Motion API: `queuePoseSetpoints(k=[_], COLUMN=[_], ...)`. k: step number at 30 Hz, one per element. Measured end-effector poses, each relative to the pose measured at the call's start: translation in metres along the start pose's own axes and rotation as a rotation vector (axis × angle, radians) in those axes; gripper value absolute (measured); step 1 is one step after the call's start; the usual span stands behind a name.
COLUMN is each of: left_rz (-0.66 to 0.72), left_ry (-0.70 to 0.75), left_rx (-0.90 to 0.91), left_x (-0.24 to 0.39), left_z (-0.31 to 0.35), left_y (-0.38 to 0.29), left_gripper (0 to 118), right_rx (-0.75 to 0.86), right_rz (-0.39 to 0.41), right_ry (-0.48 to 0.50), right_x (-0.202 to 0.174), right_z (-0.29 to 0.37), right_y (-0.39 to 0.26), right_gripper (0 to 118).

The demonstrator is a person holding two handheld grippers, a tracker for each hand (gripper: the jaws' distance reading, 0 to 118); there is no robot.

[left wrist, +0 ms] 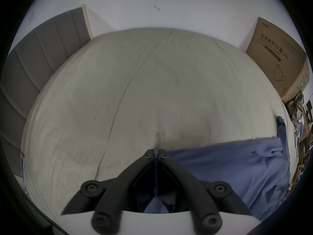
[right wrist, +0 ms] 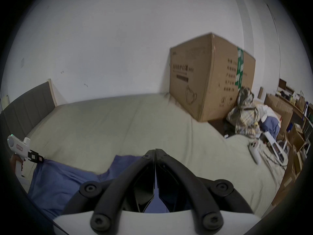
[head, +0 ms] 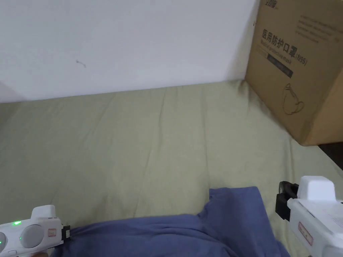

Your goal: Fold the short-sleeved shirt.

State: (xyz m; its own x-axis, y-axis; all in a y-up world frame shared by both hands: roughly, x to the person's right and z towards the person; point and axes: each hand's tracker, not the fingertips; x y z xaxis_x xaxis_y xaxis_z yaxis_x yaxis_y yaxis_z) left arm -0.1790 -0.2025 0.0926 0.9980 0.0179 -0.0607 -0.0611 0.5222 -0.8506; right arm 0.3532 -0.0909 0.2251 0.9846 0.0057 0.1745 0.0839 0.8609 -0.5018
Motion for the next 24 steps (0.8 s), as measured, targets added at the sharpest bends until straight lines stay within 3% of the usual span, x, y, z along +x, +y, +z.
queuePoseSetpoints(k=[1, 2, 3, 4, 7, 10, 12, 14, 16, 18, 19, 21, 24], left_rz=[0.006, 0.015, 0.026, 0.029, 0.016, -0.011, -0.012, -0.002, 0.003, 0.009, 0.012, 0.022, 0.034], left_ry=[-0.007, -0.029, -0.056, -0.067, -0.09, -0.088, -0.092, -0.1, -0.097, -0.096, -0.094, -0.094, -0.085], left_rx=[0.047, 0.078, 0.103, 0.117, 0.136, 0.167, 0.169, 0.17, 0.169, 0.163, 0.162, 0.158, 0.158], left_x=[0.0, -0.001, -0.002, -0.003, -0.005, -0.003, -0.004, -0.004, -0.004, -0.004, -0.004, -0.005, -0.006], left_z=[0.007, 0.016, 0.025, 0.032, 0.051, 0.064, 0.067, 0.068, 0.068, 0.069, 0.07, 0.071, 0.077], left_y=[0.001, 0.0, -0.001, -0.001, -0.002, -0.001, -0.001, -0.001, -0.003, -0.005, -0.008, -0.012, -0.019], left_gripper=[0, 0, 0, 0, 0, 0, 0, 0, 0, 0, 0, 0, 0], right_rx=[-0.036, -0.09, -0.151, -0.204, -0.295, -0.41, -0.459, -0.48, -0.519, -0.486, -0.485, -0.49, -0.43], right_rz=[-0.009, -0.008, -0.029, -0.031, -0.058, -0.013, 0.016, 0.025, 0.023, 0.029, 0.02, 0.006, 0.07], right_ry=[0.011, 0.007, 0.022, 0.015, 0.028, 0.013, 0.012, 0.016, 0.043, 0.031, 0.037, 0.054, 0.059], right_x=[0.003, 0.006, 0.01, 0.013, 0.019, 0.015, 0.009, 0.002, -0.009, -0.016, -0.017, -0.017, -0.02], right_z=[-0.009, -0.022, -0.036, -0.049, -0.086, -0.12, -0.137, -0.147, -0.147, -0.139, -0.134, -0.129, -0.109], right_y=[-0.001, -0.003, -0.005, -0.008, -0.023, -0.036, -0.046, -0.053, -0.06, -0.062, -0.061, -0.058, -0.052], right_gripper=[33, 73, 98, 110, 112, 108, 98, 69, 62, 32, 6, 1, 1])
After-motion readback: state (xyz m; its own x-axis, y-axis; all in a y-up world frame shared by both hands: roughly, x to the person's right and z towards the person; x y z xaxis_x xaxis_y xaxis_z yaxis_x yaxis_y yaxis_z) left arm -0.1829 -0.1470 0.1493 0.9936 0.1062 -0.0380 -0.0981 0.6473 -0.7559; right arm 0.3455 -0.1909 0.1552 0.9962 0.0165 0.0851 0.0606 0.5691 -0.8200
